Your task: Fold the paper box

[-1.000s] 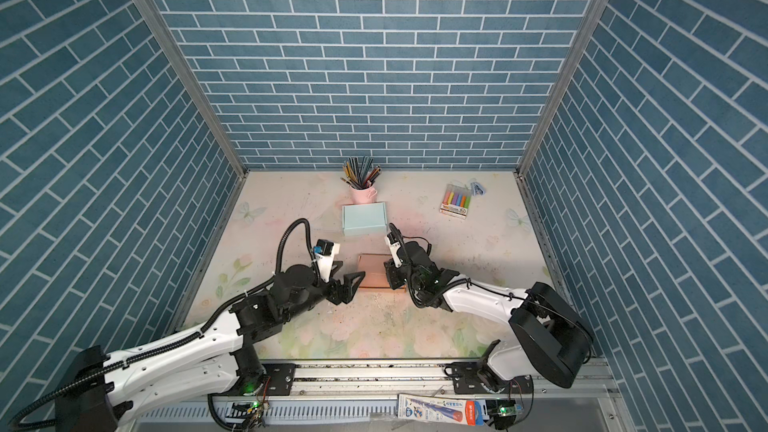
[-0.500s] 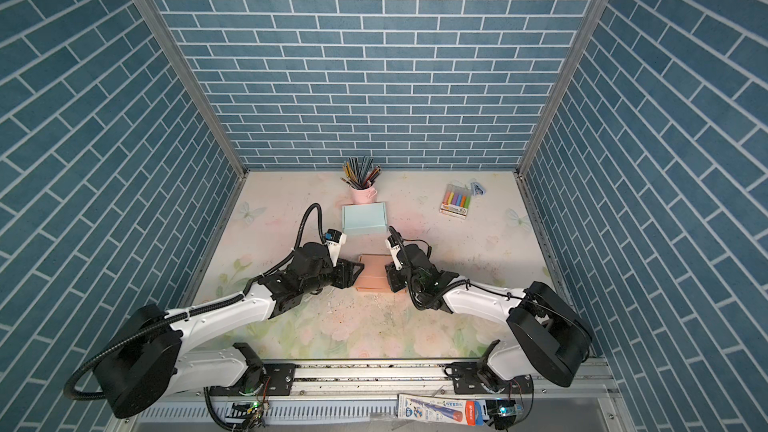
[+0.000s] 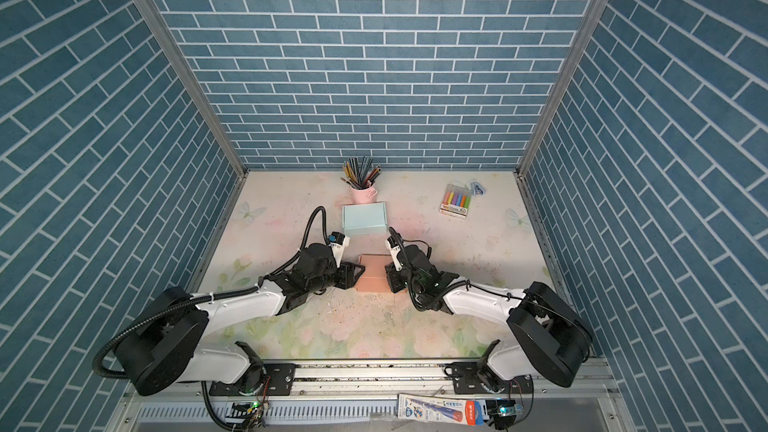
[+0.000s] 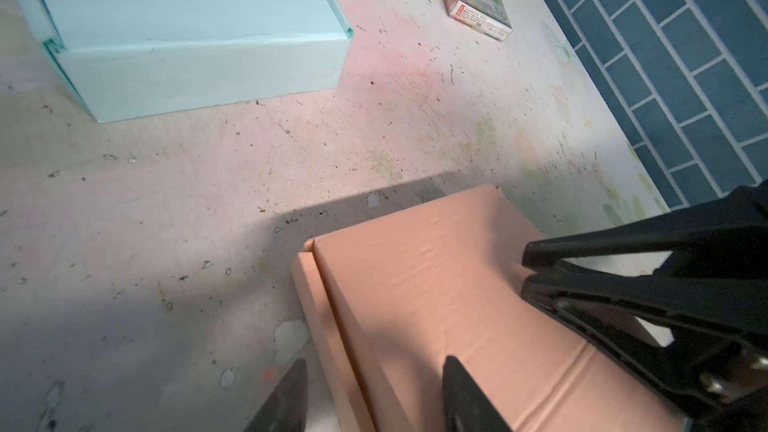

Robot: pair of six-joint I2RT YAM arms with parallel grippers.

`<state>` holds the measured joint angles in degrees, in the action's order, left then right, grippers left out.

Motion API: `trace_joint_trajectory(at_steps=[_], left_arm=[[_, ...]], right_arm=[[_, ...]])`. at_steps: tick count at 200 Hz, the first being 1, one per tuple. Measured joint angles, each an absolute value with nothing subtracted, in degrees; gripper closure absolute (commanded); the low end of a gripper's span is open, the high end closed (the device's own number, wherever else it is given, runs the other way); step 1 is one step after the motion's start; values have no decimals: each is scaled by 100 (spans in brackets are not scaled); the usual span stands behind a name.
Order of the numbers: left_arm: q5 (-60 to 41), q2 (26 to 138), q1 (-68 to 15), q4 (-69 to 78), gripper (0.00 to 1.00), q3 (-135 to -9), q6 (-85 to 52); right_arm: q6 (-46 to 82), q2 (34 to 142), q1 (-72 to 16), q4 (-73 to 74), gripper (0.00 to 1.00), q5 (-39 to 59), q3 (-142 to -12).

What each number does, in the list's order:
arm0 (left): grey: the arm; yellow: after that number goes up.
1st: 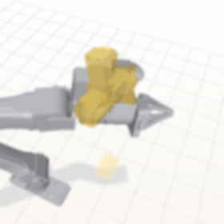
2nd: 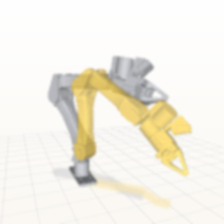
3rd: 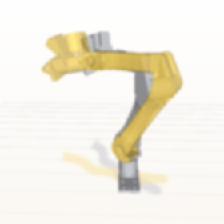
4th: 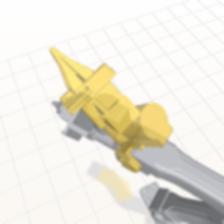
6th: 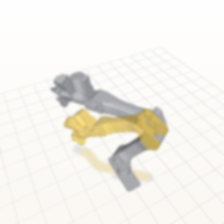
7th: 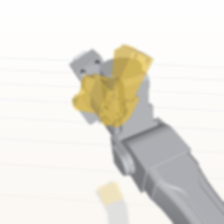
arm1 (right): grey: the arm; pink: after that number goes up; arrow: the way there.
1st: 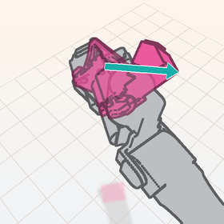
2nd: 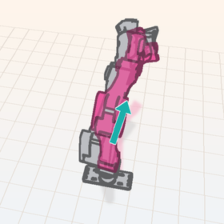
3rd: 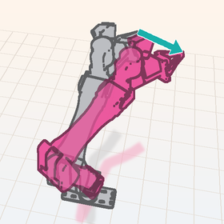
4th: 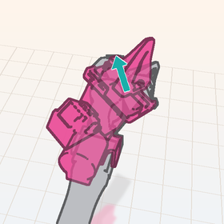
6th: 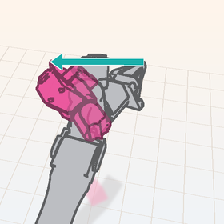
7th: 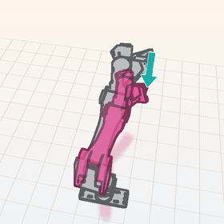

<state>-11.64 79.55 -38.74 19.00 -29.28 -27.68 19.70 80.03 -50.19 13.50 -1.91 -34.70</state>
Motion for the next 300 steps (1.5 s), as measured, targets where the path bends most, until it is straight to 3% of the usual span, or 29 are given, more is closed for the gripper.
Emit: trace_joint_trajectory(at_steps=[123, 300], left_arm=[[-1258, 8326, -3874, 2392, 49, -2692, -2877], [-1282, 8530, -3874, 2606, 51, -2633, -2930]], right_arm=[[2126, 7299, -5022, 982, 79, -209, -3089], [2346, 7168, -5026, 926, 78, -209, -2792]])
